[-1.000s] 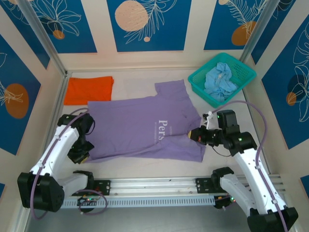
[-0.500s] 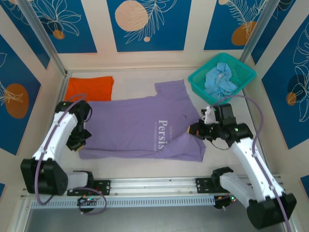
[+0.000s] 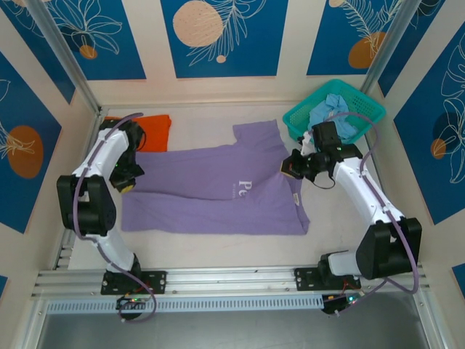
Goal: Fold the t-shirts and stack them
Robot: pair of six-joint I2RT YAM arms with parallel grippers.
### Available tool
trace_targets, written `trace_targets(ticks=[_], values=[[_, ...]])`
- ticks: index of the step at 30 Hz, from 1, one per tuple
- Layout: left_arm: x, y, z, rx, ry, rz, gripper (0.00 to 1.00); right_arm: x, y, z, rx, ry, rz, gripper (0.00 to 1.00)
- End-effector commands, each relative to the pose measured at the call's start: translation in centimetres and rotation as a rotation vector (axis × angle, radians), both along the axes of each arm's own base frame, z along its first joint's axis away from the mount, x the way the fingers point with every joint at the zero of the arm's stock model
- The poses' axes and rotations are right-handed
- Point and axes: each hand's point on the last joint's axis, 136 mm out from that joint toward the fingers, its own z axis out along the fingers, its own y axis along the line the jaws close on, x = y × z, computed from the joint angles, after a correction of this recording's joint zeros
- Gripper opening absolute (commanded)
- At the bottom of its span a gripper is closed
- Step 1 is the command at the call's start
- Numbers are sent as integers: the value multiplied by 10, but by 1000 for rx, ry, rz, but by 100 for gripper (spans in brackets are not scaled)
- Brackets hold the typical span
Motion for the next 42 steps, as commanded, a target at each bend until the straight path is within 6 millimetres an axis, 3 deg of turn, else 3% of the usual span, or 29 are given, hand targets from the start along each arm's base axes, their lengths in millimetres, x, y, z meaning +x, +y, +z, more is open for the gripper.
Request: trace_targets(ticks=[1,7,12,13,14,16,18,20,22,25,29,33,36,40,42], values=[[7,1,-15,-22,51,-35,0,17,-2,-11,-27,5,15,0],[12,6,-36,0,111,-51,12,37,-6,-48,-76,117,15,0],[21,14,-40,50,131,-55,11,48,-9,-69,-117,197,-2,0],[22,15,-41,50,130,-53,12,50,-10,-72,-125,214,-5,1],[24,15,-41,48,127,-53,14,52,-13,-77,-147,231,-13,10],[28,22,-37,80,118,-43,24,56,-25,-84,-208,272,-45,24],[36,29,-29,84,85,-14,44,62,-35,-81,-233,285,-82,41],[43,37,-16,94,43,19,62,67,-42,-67,-221,263,-119,50],[50,42,-1,101,0,34,73,66,-51,-55,-217,253,-164,54],[49,30,19,58,-69,33,75,55,-52,-34,-158,213,-202,57],[25,-20,17,-66,-132,-10,66,18,-31,-24,-58,166,-143,58],[3,-91,-20,-343,-232,-19,54,-22,0,-36,30,170,-29,57],[-1,-120,-46,-448,-259,-10,53,-47,17,-61,50,250,49,54],[-10,-124,-84,-443,-180,0,53,-69,26,-98,5,405,87,47],[-22,-103,-97,-325,-121,-1,54,-77,23,-117,-19,487,66,45]])
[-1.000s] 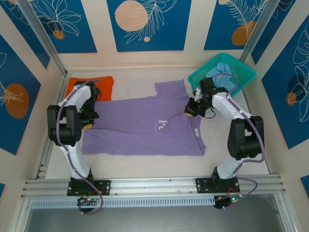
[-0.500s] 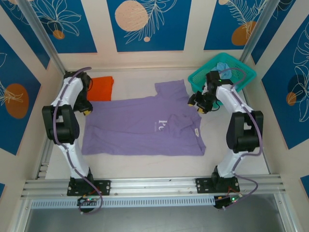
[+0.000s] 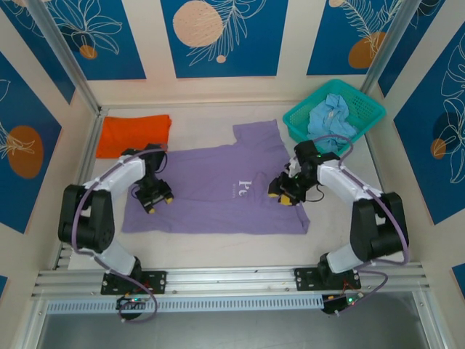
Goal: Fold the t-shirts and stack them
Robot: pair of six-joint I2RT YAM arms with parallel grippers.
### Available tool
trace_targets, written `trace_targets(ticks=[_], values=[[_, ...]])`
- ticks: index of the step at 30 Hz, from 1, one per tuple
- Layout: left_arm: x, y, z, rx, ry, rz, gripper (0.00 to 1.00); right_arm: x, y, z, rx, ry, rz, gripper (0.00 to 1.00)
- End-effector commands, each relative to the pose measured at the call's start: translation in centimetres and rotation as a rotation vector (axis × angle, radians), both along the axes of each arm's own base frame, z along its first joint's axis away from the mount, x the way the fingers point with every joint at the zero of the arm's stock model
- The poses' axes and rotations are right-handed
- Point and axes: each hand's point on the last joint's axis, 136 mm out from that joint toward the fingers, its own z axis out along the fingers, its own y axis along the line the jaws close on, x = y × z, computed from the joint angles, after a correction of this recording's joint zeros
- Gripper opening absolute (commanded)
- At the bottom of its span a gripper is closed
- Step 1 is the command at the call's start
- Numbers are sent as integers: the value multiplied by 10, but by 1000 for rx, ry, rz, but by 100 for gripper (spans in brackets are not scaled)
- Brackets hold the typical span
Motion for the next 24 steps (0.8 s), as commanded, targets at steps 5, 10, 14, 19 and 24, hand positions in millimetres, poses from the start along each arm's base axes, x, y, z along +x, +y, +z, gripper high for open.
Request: trace_targets(ticks=[5,10,14,19,24], values=[[-37,50,-35,195,112,147,57,-36,-13,-60,-102,273,-102,45],[-53,60,-50,203,155,210,60,-44,-27,-67,-203,321,-157,49],[-55,77,-35,296,143,222,64,-59,-43,-75,-281,375,-193,54],[-70,88,-22,316,138,235,73,-63,-57,-71,-302,371,-259,58],[-80,90,-22,313,156,244,77,-72,-71,-73,-293,381,-340,62]])
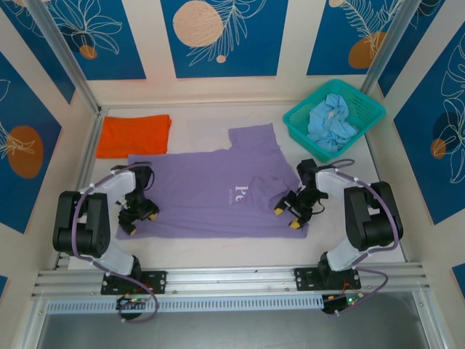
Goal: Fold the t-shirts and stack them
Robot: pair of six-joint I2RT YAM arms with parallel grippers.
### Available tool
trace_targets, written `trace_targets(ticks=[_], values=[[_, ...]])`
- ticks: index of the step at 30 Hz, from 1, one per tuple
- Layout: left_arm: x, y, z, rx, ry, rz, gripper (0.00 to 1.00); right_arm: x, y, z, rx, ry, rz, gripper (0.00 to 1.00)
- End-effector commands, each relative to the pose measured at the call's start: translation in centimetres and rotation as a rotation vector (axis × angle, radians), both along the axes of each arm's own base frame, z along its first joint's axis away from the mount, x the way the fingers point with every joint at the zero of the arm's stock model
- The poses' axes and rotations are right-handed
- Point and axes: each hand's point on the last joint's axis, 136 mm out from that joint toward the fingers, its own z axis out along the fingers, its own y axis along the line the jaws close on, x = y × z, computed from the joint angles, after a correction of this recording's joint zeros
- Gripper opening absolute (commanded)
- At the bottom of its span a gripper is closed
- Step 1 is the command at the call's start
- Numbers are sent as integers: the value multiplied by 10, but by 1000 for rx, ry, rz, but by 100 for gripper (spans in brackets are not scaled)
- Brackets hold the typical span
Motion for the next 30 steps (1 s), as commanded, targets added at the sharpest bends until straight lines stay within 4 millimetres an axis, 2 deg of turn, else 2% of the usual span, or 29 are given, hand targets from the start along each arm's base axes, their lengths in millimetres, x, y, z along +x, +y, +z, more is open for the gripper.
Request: trace_targets(ticks=[1,4,7,9,12,13,15,16,18,21,23,26,30], values=[[-21,20,2,93,61,23,77,-25,-27,-11,-119,72,-43,63],[-8,16,7,60,5,9,81,-8,-17,3,-56,-42,-23,64],[19,15,35,48,-101,-36,95,15,-12,35,-41,-204,0,65],[40,11,61,33,-192,-76,98,28,-4,57,-4,-321,23,65],[56,1,89,29,-256,-134,99,36,26,85,121,-479,128,63],[57,-5,92,18,-261,-153,98,34,36,89,155,-498,166,61],[55,-25,89,-37,-258,-201,88,26,60,93,220,-505,261,52],[54,-37,84,-74,-256,-223,79,21,69,92,236,-499,305,50],[49,-60,69,-148,-247,-276,48,10,89,84,253,-470,400,41],[38,-74,45,-201,-198,-295,28,-5,110,66,248,-369,504,30],[28,-74,31,-196,-153,-292,27,-16,122,51,238,-298,555,24],[15,-66,11,-165,-105,-273,28,-30,129,26,159,-225,607,23],[1,-59,-8,-133,-20,-259,34,-48,107,-8,12,-79,566,21]])
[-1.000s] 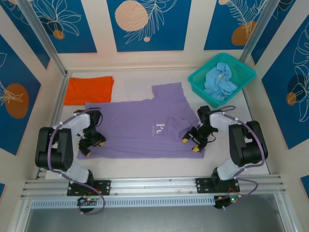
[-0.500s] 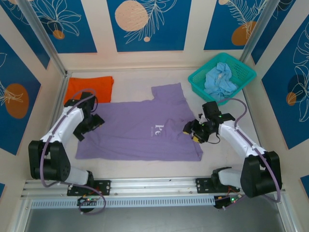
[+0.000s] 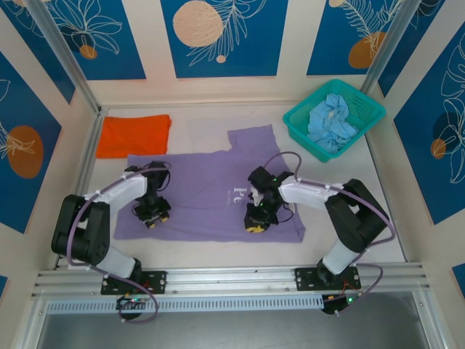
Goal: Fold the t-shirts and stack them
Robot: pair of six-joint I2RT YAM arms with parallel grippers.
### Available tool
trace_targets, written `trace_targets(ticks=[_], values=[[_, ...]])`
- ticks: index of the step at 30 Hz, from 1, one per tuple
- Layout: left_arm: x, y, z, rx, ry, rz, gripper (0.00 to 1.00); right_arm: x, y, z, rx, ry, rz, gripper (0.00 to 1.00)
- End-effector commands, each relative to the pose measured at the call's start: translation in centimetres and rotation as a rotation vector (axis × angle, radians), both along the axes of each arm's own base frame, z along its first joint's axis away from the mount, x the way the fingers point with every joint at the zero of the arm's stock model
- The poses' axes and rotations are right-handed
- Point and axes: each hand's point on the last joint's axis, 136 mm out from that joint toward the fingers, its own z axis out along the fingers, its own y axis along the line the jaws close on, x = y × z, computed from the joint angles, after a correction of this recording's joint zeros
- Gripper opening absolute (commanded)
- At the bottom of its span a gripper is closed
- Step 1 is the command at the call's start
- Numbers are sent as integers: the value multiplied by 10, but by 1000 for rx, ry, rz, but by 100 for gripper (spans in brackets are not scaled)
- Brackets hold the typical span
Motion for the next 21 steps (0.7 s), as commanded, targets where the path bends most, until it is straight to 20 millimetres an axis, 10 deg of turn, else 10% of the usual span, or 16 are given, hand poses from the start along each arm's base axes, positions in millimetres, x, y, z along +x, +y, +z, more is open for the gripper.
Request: trace_targets(ticks=[1,21], values=[[-9,2,-15,17,51,19,34,-14,-22,-18,-138,71,-70,21],[-90,9,4,26,309,-48,38,-86,-62,-11,-226,178,-172,38]])
